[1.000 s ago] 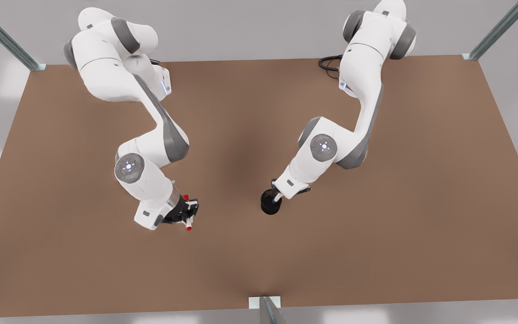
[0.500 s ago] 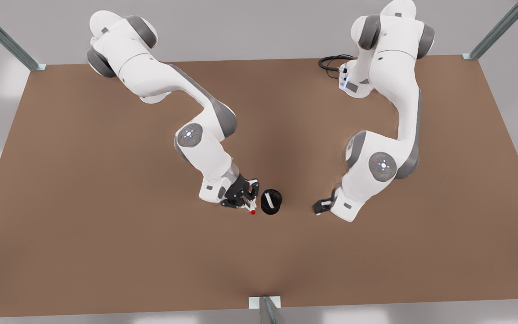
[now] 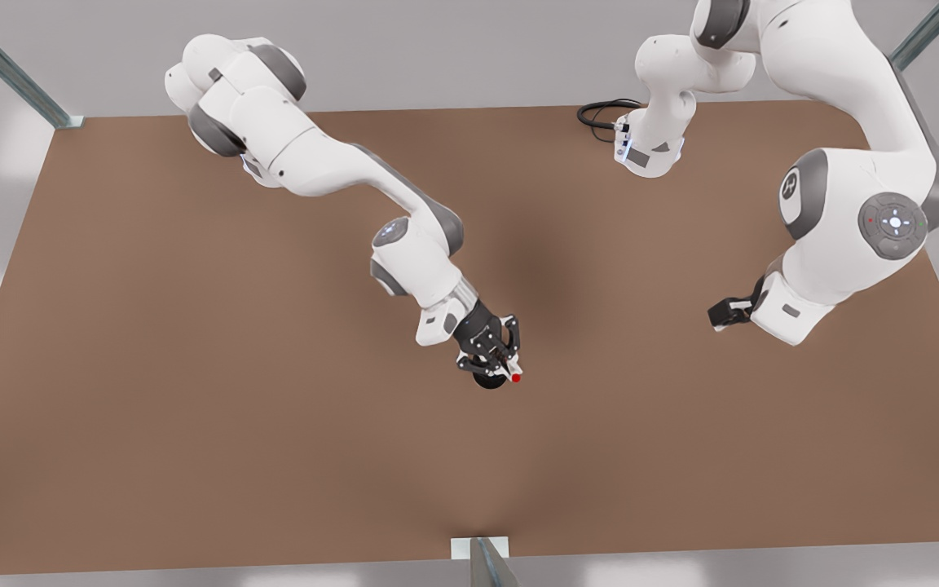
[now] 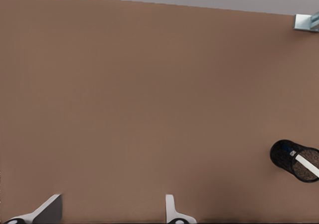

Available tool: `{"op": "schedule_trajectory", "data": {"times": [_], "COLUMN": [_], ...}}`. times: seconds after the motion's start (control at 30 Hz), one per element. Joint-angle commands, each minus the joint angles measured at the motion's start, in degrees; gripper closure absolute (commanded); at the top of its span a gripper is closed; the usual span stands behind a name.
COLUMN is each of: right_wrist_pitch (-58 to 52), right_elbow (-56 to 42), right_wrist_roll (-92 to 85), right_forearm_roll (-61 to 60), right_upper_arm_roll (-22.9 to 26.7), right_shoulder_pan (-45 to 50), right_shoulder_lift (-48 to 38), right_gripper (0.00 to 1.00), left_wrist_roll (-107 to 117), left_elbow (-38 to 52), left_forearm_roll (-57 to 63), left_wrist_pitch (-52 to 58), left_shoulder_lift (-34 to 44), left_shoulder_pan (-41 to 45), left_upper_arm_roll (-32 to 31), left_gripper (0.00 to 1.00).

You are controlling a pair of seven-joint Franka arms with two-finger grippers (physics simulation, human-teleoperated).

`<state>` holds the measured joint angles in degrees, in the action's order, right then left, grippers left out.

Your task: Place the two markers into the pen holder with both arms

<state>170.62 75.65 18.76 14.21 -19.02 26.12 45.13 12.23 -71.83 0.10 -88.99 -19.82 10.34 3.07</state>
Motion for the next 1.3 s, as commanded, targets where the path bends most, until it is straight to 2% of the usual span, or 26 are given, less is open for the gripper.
{"op": "schedule_trajectory", "data": {"times": [0.0, 0.1, 0.33, 0.53, 0.77, 0.8, 0.83, 0.9, 0.97, 1.0, 1.07, 1.13, 1.2, 1.27], "right_wrist_pitch": [4.55, 4.55, 4.64, 10.61, 11.32, 12.19, 14.48, 17.91, 17.21, 12.91, -10.19, -31.39, -46.77, -60.29], "right_elbow": [0.20, 2.30, 5.38, 10.30, 10.74, 12.41, 13.91, 13.91, 13.56, 13.55, 12.77, 9.42, 11.34, 15.57], "right_wrist_roll": [3.65, 3.65, 3.91, 3.65, 3.74, 3.74, 3.74, 3.65, 3.30, 3.38, 4.26, 4.53, 6.29, 1.82], "right_forearm_roll": [5.56, 9.70, 10.40, 11.37, 11.28, 11.28, 11.28, 11.28, 11.28, 11.37, 11.11, 10.84, 0.85, -4.18], "right_upper_arm_roll": [0.57, 0.74, 0.83, 1.62, 1.62, 1.62, 2.23, 2.76, 3.03, 2.94, 0.66, 0.13, 0.13, 5.74], "right_shoulder_pan": [-0.02, -0.63, -0.37, -1.42, -1.25, -1.16, -0.81, -0.28, 0.07, -1.07, -7.92, -12.05, -19.25, -20.85], "right_shoulder_lift": [0.05, 0.13, 0.14, 0.13, 0.13, 0.13, 0.31, 3.47, 3.21, -0.47, -12.34, -19.19, -25.94, -35.45], "right_gripper": [0.70, 0.70, 0.70, 0.70, 0.69, 0.66, 0.56, 0.00, 0.00, 0.00, 0.00, 0.00, 0.00, 0.00], "left_wrist_roll": [-13.72, -13.46, -13.37, -13.37, -13.28, -13.28, -13.28, -13.28, -13.28, -13.28, -13.28, -13.37, -13.37, -13.28], "left_elbow": [0.03, 0.03, 0.03, -0.06, -0.06, -0.06, -0.06, -0.06, -0.06, -0.06, -0.06, 0.03, 0.11, 0.20], "left_forearm_roll": [0.25, 0.25, 0.25, 0.25, 0.25, 0.25, 0.25, 0.34, 0.25, 0.25, 0.34, 0.25, 0.16, 0.07], "left_wrist_pitch": [2.42, 1.98, 0.48, 0.22, 0.22, 0.13, 0.04, 0.04, 0.04, 0.04, 0.04, 0.04, 0.13, 0.48], "left_shoulder_lift": [-0.22, -0.75, -1.89, -2.24, -2.42, -2.42, -2.42, -2.60, -2.68, -2.68, -2.60, -2.42, -2.07, -1.89], "left_shoulder_pan": [0.12, 0.56, 0.65, 0.65, 0.65, 0.65, 0.65, 0.65, 0.65, 0.65, 0.65, 0.65, 1.17, 1.44], "left_upper_arm_roll": [0.01, 0.01, 0.01, 0.01, 0.01, 0.01, 0.01, 0.01, 0.01, 0.01, 0.01, 0.01, -0.08, -0.16], "left_gripper": [0.00, 0.00, 0.00, 0.00, 0.00, 0.00, 0.00, 0.00, 0.00, 0.00, 0.00, 0.00, 0.00, 0.00]}}
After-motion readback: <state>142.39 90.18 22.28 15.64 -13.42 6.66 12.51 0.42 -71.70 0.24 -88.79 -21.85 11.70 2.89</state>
